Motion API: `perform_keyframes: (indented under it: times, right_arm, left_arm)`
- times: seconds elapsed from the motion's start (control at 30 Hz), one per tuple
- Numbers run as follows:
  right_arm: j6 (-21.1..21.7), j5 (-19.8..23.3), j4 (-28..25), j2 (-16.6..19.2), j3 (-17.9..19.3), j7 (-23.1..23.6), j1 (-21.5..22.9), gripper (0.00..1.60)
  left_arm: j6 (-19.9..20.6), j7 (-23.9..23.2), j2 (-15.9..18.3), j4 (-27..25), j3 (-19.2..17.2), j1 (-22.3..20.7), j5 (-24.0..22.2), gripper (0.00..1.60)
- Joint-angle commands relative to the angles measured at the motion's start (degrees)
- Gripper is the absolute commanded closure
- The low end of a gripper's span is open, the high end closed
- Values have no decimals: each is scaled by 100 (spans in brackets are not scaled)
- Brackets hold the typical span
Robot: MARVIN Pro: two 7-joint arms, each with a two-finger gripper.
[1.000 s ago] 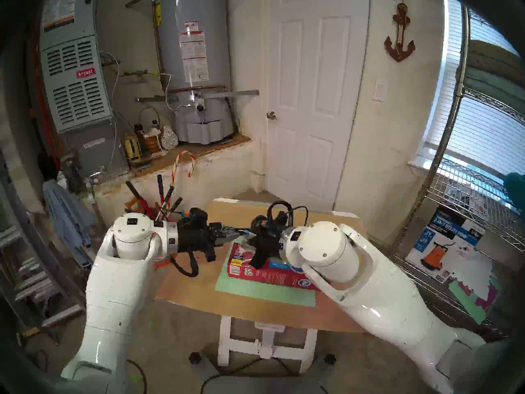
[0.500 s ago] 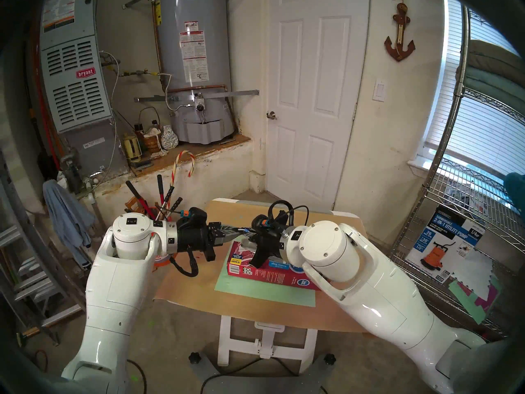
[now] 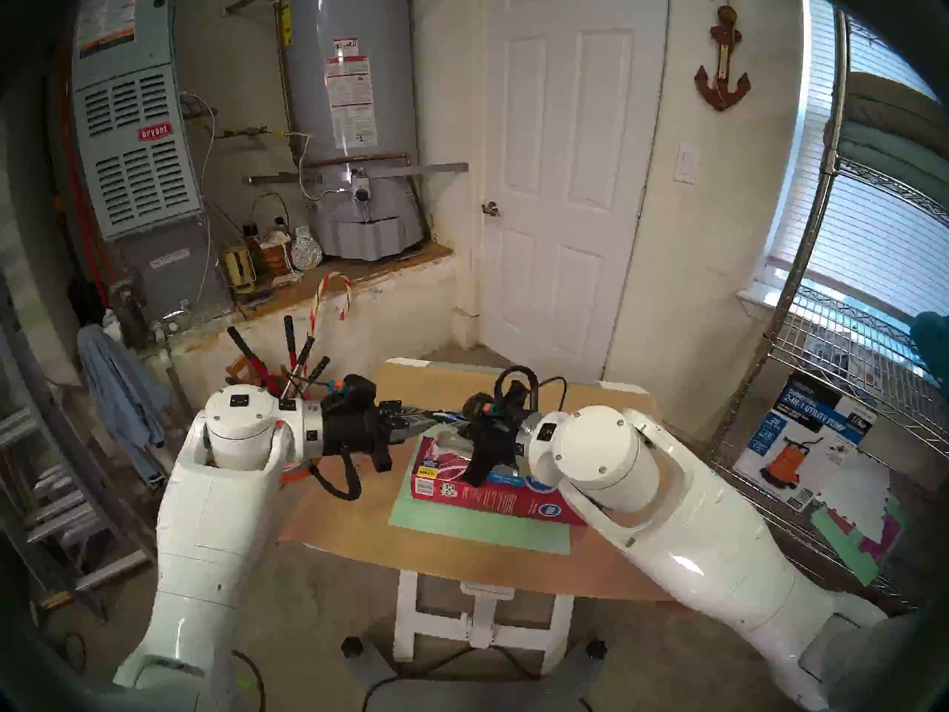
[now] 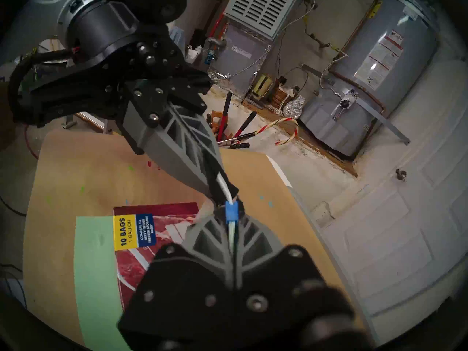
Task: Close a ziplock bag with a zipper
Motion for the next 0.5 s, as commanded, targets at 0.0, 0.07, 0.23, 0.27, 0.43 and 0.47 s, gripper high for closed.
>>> perform_keyframes:
  times: [0.0, 0.07, 0.23, 0.27, 0.43, 0.47]
  right_arm:
    - [-126, -12, -37, 93, 100, -58, -32, 160]
    - [-115, -13, -40, 123, 119, -57, -38, 160]
    - [-244, -2, -15, 283, 197, -36, -95, 160]
    - [-267, 13, -31, 328, 222, -15, -107, 160]
    - [-475, 48, -48, 548, 394, -4, -209, 160]
    - [-438, 64, -49, 555, 439, -23, -232, 160]
  left_arm:
    - [21, 14, 41, -170, -105, 33, -27, 160]
    - [19, 23, 44, -199, -128, 64, -37, 160]
    - [0, 50, 60, -243, -207, 127, -60, 160]
    - [-5, 63, 56, -246, -223, 136, -64, 160]
    - [-112, 140, 86, -148, -303, 102, -45, 160]
    - [-128, 142, 95, -121, -316, 89, -48, 160]
